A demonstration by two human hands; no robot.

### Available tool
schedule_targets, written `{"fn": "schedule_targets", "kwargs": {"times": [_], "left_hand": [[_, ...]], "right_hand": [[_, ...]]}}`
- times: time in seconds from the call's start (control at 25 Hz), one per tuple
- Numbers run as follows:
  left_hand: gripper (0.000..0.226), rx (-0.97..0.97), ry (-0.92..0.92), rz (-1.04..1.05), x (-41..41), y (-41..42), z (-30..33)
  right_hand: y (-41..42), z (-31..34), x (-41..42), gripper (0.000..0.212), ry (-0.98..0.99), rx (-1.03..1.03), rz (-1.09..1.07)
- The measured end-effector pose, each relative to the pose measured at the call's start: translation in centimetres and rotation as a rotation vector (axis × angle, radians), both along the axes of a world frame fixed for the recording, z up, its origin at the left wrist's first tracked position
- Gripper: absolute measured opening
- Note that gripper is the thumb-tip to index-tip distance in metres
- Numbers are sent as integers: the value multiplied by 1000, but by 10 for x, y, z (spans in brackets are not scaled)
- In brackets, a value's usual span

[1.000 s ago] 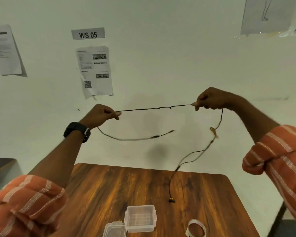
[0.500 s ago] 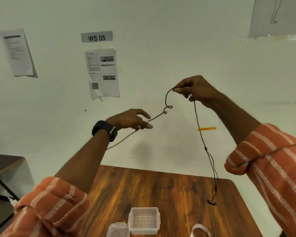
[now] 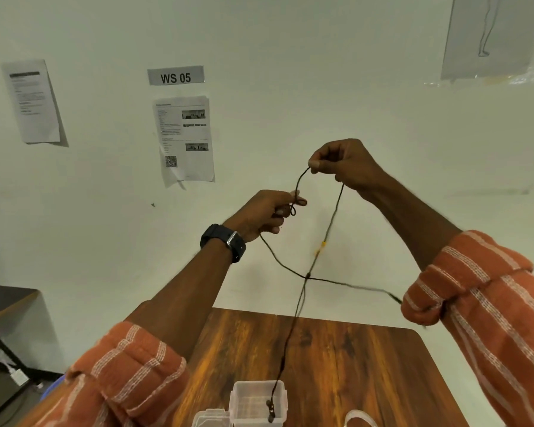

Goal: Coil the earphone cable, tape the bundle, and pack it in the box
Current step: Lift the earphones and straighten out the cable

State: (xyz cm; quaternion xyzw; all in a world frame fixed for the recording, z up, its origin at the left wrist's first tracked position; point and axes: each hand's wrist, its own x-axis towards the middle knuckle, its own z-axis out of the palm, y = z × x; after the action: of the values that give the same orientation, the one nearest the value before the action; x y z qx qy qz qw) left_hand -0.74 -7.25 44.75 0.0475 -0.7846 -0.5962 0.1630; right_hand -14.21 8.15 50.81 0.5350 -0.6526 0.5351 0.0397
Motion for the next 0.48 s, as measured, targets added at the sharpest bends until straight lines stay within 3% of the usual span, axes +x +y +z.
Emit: {"fn": "schedule_targets", "kwargs": {"times": [0.2, 0.36, 0.48], "left_hand": [[29, 10, 4, -127, 5, -9, -7], [26, 54, 37, 33, 11, -16, -3], [24, -9, 88, 150, 11, -16, 10]], "right_hand": [[15, 0, -21, 12, -28, -48, 21], [29, -6, -34, 14, -62, -75, 30], [38, -14, -27, 12, -31, 212, 2]]}}
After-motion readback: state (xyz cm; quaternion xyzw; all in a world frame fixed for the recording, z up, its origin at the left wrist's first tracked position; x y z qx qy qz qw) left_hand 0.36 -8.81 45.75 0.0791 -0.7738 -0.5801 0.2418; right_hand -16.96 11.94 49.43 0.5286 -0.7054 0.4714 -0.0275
